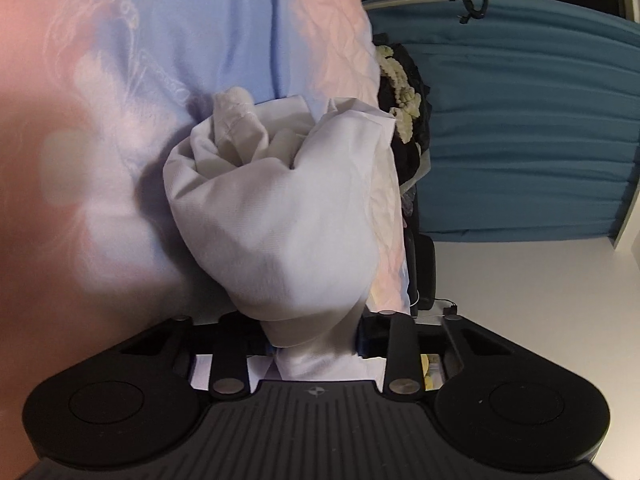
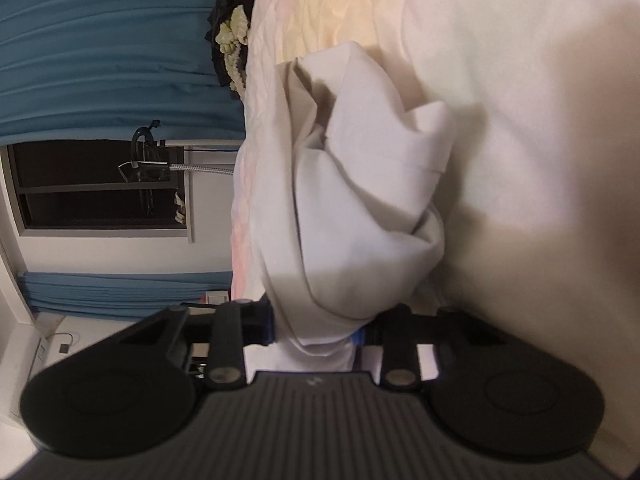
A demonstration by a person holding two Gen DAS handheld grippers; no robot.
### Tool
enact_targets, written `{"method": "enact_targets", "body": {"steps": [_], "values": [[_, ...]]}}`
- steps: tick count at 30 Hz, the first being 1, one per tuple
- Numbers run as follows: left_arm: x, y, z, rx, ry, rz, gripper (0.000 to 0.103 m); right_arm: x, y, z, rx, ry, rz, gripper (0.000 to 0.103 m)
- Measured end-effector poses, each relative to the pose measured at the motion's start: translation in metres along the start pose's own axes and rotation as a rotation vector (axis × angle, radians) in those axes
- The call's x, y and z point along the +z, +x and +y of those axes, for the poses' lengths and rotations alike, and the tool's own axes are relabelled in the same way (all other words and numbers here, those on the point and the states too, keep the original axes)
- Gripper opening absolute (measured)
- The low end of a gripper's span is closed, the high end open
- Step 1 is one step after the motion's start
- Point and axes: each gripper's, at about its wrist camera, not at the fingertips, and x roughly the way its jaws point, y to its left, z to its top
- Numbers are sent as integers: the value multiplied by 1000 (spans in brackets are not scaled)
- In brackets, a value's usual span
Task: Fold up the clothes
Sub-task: 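Grasp the folded shirt with both grippers and lift it off the bed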
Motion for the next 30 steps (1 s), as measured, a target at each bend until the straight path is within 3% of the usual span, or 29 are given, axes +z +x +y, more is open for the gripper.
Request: {"method": "enact_targets", "body": {"steps": [7, 11, 17, 22, 27, 30], "values": [[-24, -19, -43, -62, -25, 0, 28, -6, -45, 37, 53, -101, -57, 20], [-49, 4, -89, -77, -4, -1, 28, 15, -75, 62, 103, -115, -138, 20], [-85, 90, -168, -124, 67, 99, 28, 89, -124, 88, 158, -109, -280, 20], [-122, 186, -214, -198, 125, 231, 28, 167, -165, 102, 155, -186, -403, 20], [-159, 272, -219, -272, 226, 324, 28, 227, -192, 81, 130, -299, -529, 21], [-178, 312, -197, -240, 340, 369, 28, 248, -192, 40, 68, -332, -578, 23]]}}
